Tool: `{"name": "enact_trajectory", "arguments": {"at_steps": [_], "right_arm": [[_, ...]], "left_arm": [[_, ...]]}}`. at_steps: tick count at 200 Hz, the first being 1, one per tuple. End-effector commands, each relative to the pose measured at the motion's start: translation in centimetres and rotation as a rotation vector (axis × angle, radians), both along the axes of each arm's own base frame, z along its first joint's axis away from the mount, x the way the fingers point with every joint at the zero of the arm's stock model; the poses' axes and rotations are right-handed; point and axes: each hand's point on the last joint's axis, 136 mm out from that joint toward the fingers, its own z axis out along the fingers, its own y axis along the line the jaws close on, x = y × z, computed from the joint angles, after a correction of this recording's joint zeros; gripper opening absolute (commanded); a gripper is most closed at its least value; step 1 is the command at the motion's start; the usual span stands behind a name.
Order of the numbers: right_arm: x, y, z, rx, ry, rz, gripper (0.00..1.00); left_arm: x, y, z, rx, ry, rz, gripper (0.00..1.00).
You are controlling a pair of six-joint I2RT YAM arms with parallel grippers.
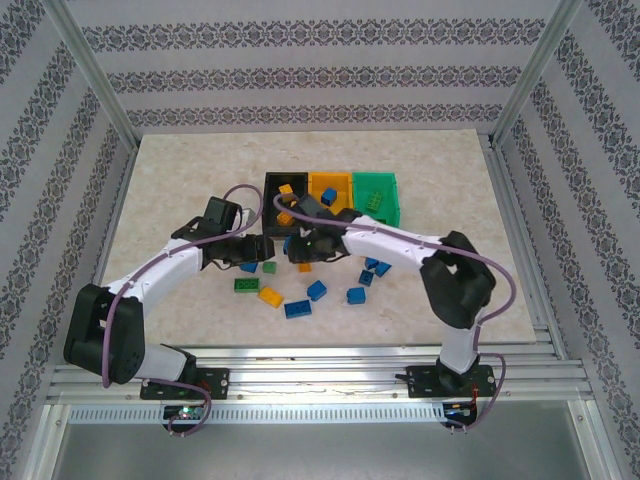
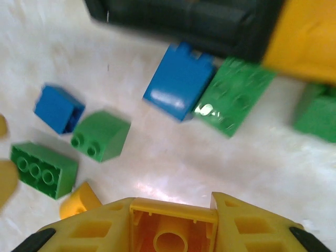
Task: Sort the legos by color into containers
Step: Pick up the lego from the bottom-center of the table, then place the lego in the container.
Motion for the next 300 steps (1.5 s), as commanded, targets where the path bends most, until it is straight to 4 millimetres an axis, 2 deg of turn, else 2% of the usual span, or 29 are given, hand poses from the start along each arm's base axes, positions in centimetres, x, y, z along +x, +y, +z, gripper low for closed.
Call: {"name": "enact_trajectory", "arguments": {"at_steps": [1,63,101,128,156,202,257,279,300], "right_arm": [[2.0,-2.9,1.7,0.032,-0.038,-0.060,0.34],[7.3,-13.4,3.6,0.042,-0.095,-0.277,0.35],[9.6,-18.3,3.8,0.016,-0.115,-0.368,0.36],[11.1,-20.4,3.3,-0.021,-0.123,-0.387,0.36],[12.6,-21.1,2.6,-0.080,-0.120,-0.367,0.37],[13.9,-20.7,1.9,-0.100,-0.116,-0.345,0.41],[13.6,-20.5,1.8,-0.095,-0.116,-0.333,0.40],[13.5,-20.3,1.7,-0.085,-0.112,-0.328,0.39],[13.3,-19.5,2.6,-0.062,-0.127,-0.313,0.39]], "left_arm": [[0.0,-0.5,1.0,-0.035,-0.043,-0.042,0.59],[-2.0,-0.1,-0.8,-0.001,0.047,-0.072,0.59],[-2.5,-0.2,-0.5,-0.014,0.039,-0.064,0.59],[-3.1,-0.4,-0.8,-0.013,0.055,-0.058,0.58],[-3.8,-0.5,-1.7,0.000,0.099,-0.061,0.58],[-4.8,-1.1,-1.7,0.025,0.113,-0.079,0.58],[-6.4,-1.8,-2.9,0.087,0.156,-0.112,0.59],[-6.1,-1.7,-2.7,0.094,0.149,-0.101,0.59],[-5.6,-1.4,-2.1,0.098,0.114,-0.071,0.59]]}}
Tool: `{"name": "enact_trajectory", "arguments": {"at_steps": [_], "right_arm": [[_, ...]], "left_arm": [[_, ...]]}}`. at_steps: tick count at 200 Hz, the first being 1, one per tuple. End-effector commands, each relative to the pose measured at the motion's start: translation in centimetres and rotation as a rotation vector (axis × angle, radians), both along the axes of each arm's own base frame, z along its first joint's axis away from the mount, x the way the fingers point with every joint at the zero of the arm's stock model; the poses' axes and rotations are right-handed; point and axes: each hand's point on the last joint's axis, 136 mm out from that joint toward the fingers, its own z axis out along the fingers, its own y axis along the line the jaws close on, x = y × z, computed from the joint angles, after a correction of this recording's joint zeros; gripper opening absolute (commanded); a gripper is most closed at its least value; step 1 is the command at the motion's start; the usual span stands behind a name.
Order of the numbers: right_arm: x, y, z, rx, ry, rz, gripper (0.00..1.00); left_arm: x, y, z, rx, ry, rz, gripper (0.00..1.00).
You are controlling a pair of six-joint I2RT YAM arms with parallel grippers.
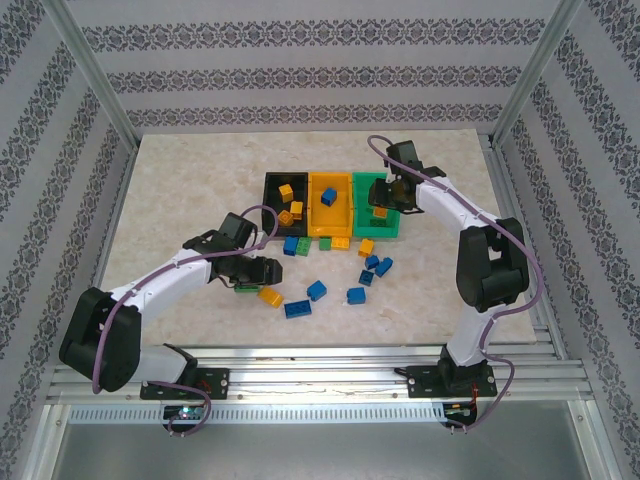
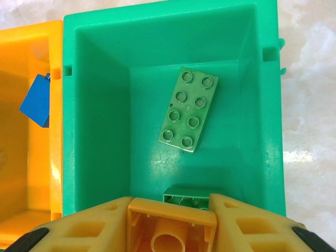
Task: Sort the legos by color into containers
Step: Place the lego in the container.
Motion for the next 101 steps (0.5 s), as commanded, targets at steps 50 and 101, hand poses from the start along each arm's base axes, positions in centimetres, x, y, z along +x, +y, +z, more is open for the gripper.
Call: {"name": "enact_trajectory", "arguments": {"at_steps": [50,101], "right_arm": [[-0.5,7.9,5.5,0.056,-0.110,0.164,0.39],[0.8,19.5,6.2,0.122,-0.137,0.348,0.39]], "left_arm": [[-0.2,0.6,0.3,0.010,-0.021,0.057,0.59],[-0.8,1.0,-0.1,0.023,-0.001,0.064,0.60]]}}
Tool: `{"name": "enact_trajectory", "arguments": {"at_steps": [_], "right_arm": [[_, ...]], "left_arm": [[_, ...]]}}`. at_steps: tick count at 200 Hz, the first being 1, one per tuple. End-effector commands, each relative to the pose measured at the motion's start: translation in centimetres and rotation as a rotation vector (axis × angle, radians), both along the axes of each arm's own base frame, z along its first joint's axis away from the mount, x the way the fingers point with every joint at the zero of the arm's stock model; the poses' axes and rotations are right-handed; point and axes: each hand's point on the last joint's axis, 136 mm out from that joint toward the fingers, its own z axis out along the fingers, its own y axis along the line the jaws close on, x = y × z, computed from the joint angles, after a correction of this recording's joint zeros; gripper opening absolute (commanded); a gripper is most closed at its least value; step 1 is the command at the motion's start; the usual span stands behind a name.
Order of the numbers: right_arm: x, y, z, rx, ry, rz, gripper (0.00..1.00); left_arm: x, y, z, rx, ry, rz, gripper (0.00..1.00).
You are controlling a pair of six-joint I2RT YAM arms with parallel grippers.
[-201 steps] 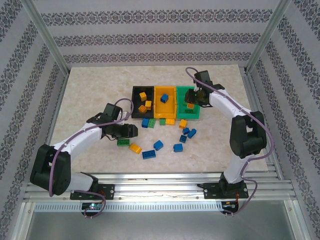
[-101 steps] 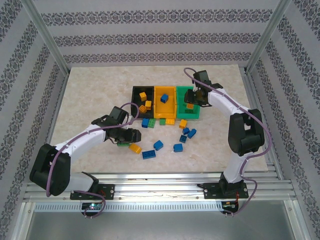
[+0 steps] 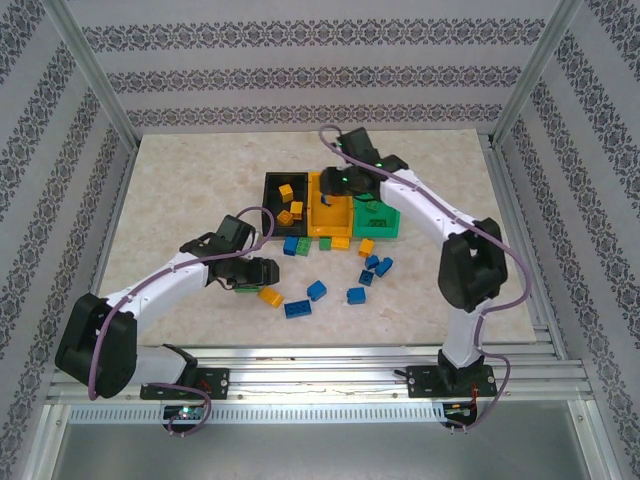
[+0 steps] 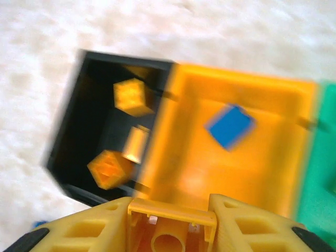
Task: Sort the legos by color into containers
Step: Place the lego in the container, then pick up the lego from the middle-left of the table.
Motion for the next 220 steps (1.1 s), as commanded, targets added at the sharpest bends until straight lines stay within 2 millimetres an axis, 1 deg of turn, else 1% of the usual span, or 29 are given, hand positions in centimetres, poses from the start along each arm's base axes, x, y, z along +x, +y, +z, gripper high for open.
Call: {"name": "enact_trajectory", "arguments": {"at_steps": [1,24,40,55,69,89,102,129,164,166,170,174,192,201,207,211,212,220], "right_arm": [[0.5,4.4,-1.4,0.017,0.032,0.067,0.39],[1.8,8.1,-1.3,0.035,0.009,0.109,0.40],[2.7,9.9,-1.3,0.049,0.006,0.127,0.40],[3.6,10.8,-1.5,0.054,-0.004,0.127,0.41],[4.2,11.4,-1.6,0.062,-0.006,0.127,0.45],[4.2,11.6,-1.4,0.064,-0.006,0.133,0.50],[4.0,11.4,-1.0,0.063,-0.012,0.134,0.55],[3.1,10.8,0.2,0.069,-0.026,0.149,0.54],[0.1,9.7,1.6,0.073,-0.037,0.172,0.54],[-0.1,9.5,1.3,0.068,-0.031,0.172,0.54],[-0.5,9.2,1.5,0.064,-0.035,0.172,0.54],[-0.9,8.9,1.5,0.059,-0.035,0.172,0.54],[-2.5,7.4,1.1,0.031,-0.031,0.165,0.54],[-3.2,6.5,0.5,0.010,-0.027,0.155,0.54],[-3.5,5.9,0.6,0.004,-0.032,0.144,0.54],[-3.8,5.4,-0.1,-0.009,-0.024,0.136,0.54],[-3.9,5.3,0.1,-0.008,-0.028,0.134,0.54],[-4.4,4.5,-0.7,-0.020,-0.020,0.118,0.54]], "left_arm": [[-0.6,0.3,-0.1,0.008,0.006,0.015,0.60],[-1.1,0.8,-0.6,0.021,0.015,0.028,0.60],[-1.4,0.8,-0.7,0.012,0.023,0.039,0.60],[-1.7,0.7,-0.7,-0.004,0.026,0.042,0.60],[-1.9,0.7,-0.9,-0.007,0.035,0.040,0.61],[-2.3,0.6,-1.0,-0.012,0.052,0.035,0.61],[-2.4,0.5,-1.0,-0.019,0.055,0.031,0.61],[-2.5,0.4,-1.3,-0.016,0.066,0.024,0.62],[-3.1,0.1,-1.2,-0.026,0.097,0.006,0.62],[-3.1,0.1,-1.3,-0.025,0.099,0.007,0.63],[-3.3,0.1,-1.3,-0.026,0.104,0.004,0.65],[-3.4,0.1,-1.4,-0.022,0.111,0.004,0.66],[-4.2,0.0,-1.5,-0.014,0.137,-0.006,0.67],[-4.6,0.0,-1.6,-0.011,0.143,-0.013,0.67],[-4.8,-0.1,-1.6,-0.007,0.145,-0.017,0.67],[-4.8,-0.1,-1.7,-0.004,0.146,-0.018,0.67],[-4.9,-0.1,-1.7,-0.005,0.146,-0.019,0.67],[-5.1,0.0,-1.8,0.003,0.152,-0.019,0.69]]}}
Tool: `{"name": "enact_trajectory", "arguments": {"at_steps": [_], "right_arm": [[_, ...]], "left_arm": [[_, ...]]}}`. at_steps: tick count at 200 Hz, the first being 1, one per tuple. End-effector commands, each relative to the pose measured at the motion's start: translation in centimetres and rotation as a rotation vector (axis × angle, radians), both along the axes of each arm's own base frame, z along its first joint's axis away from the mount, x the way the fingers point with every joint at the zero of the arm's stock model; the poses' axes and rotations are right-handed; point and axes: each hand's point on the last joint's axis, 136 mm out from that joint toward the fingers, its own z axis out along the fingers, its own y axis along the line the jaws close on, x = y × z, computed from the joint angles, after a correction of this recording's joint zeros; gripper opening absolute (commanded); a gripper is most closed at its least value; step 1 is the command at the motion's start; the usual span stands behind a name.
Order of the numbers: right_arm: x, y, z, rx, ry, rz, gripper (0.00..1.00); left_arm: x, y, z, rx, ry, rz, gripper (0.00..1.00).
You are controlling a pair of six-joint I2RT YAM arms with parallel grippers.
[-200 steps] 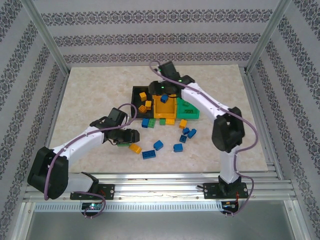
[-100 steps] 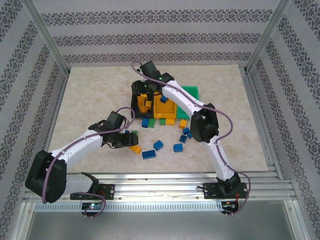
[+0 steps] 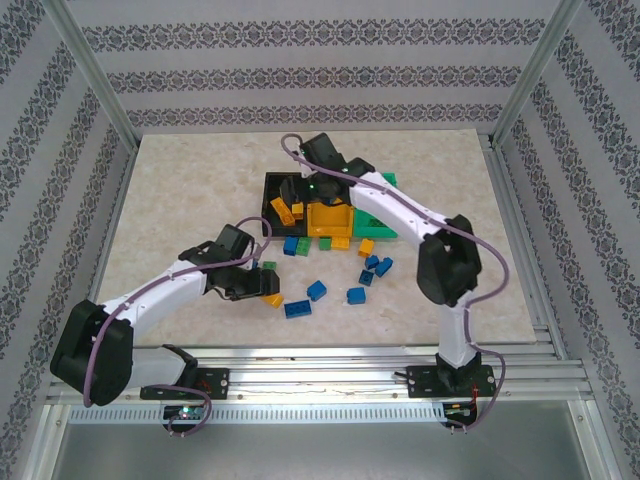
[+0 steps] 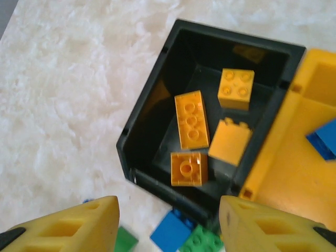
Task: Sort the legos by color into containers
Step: Pick up the lego from the middle-left of the table.
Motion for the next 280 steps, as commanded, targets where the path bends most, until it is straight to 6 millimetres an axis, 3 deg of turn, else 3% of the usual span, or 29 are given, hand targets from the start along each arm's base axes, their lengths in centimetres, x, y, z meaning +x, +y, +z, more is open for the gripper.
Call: {"name": "enact_trajectory", "arguments": {"at_steps": [1,57,76,123,170,245,280], "right_arm": [[-1.2,-1.7,-0.2,-0.031,-0.045,-0.027,0.54],[-4.2,-6.1,-4.6,-0.084,0.007,-0.116,0.54],[-4.7,-6.8,-5.3,-0.094,-0.002,-0.132,0.54],[-4.9,-8.3,-4.6,-0.117,-0.062,-0.135,0.54],[-4.9,-8.9,-4.0,-0.124,-0.108,-0.103,0.54],[-6.0,-10.1,-4.1,-0.132,-0.153,-0.069,0.54],[-6.5,-10.4,-4.4,-0.130,-0.154,-0.064,0.54]], "left_arm": [[-2.0,0.2,-0.6,0.024,0.063,-0.016,0.69],[-3.0,0.2,-0.7,0.112,0.153,0.073,0.71],[-2.7,-0.8,-1.2,0.081,0.168,0.102,0.79],[-1.6,-1.2,-2.1,0.120,0.191,0.201,0.79],[0.3,-2.2,-1.9,0.044,0.159,0.345,0.77],[0.5,0.1,-3.5,0.277,0.209,0.549,0.75],[0.5,0.0,-4.1,0.313,0.236,0.593,0.73]]}}
